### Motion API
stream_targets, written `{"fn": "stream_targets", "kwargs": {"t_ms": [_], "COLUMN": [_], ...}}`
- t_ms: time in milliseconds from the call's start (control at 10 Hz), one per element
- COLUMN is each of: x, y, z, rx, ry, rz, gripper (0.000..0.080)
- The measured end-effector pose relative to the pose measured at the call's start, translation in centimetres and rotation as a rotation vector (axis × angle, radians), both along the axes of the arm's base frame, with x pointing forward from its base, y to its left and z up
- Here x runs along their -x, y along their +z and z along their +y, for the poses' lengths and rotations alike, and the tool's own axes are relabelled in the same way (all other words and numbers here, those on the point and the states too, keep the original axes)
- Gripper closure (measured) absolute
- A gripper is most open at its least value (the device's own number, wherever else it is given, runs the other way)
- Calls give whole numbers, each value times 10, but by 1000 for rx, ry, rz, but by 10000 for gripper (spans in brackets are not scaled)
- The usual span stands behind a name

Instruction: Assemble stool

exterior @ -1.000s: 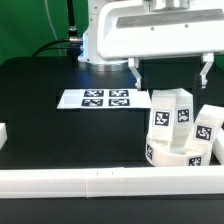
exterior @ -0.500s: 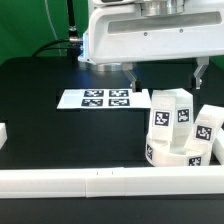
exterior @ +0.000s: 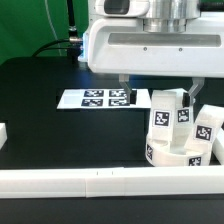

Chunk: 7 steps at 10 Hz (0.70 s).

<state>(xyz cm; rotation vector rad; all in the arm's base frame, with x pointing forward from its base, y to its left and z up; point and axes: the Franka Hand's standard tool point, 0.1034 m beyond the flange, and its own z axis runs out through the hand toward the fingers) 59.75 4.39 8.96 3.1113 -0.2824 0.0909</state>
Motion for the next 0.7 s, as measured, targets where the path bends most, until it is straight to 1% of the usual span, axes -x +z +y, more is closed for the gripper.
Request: {"fn": "stream_targets", "kwargs": {"t_ms": [100, 200, 300, 400, 500, 600, 700], "x": [0, -1, 0, 1, 1, -1, -3], "y": [0, 0, 0, -2, -3, -3, -3], "z": [-1, 0, 1, 1, 0, -1, -1], "rx": [0, -1, -1, 0, 1, 4, 6], "ry": [-2, -5, -4, -4, 4, 12, 13], "rz": [-1, -1, -2, -4, -14, -37, -55], "gripper": [151, 197, 197, 372, 372, 462, 462]}}
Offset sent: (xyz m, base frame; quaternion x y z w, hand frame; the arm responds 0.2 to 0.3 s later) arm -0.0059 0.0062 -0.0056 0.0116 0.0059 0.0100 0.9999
